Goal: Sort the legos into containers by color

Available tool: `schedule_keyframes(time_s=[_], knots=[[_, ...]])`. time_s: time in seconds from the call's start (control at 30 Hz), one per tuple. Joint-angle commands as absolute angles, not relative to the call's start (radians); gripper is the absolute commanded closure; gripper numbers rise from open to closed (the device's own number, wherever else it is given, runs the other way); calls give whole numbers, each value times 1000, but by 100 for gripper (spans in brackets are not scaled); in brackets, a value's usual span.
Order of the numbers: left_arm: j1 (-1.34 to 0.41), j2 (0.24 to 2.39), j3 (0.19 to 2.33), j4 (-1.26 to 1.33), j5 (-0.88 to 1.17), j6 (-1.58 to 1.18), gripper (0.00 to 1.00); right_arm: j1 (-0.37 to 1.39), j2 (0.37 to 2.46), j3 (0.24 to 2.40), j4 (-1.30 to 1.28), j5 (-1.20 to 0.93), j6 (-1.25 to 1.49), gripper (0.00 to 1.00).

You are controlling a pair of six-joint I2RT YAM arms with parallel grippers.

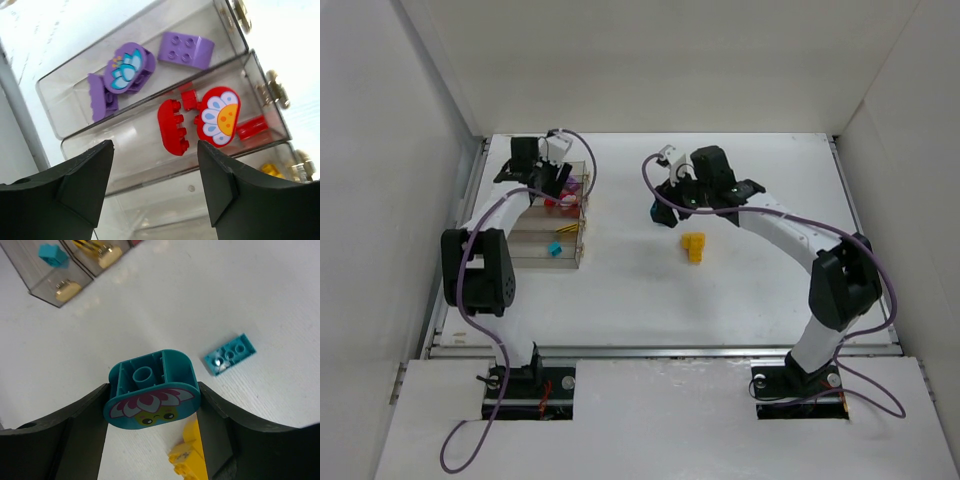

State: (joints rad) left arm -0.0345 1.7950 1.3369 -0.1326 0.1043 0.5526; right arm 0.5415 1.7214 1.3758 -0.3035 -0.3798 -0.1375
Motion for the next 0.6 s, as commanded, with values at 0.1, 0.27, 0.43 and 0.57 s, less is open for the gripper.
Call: schedule_keyframes(time_s=[0.1,0.27,0.43,0.57], knots=[[12,1580,1437,-123,-122,240,31,662,1791,1603,-247,-443,-85,100],[152,1537,1522,-245,-152,20,29,790,2015,1900,-330,-572,-55,100],[204,1398,1425,-252,-129,20,29,836,2166,2060,-304,-652,114,100],[213,1344,1341,-252,-171,20,29,861,2247,2068,-158,-540,268,100]])
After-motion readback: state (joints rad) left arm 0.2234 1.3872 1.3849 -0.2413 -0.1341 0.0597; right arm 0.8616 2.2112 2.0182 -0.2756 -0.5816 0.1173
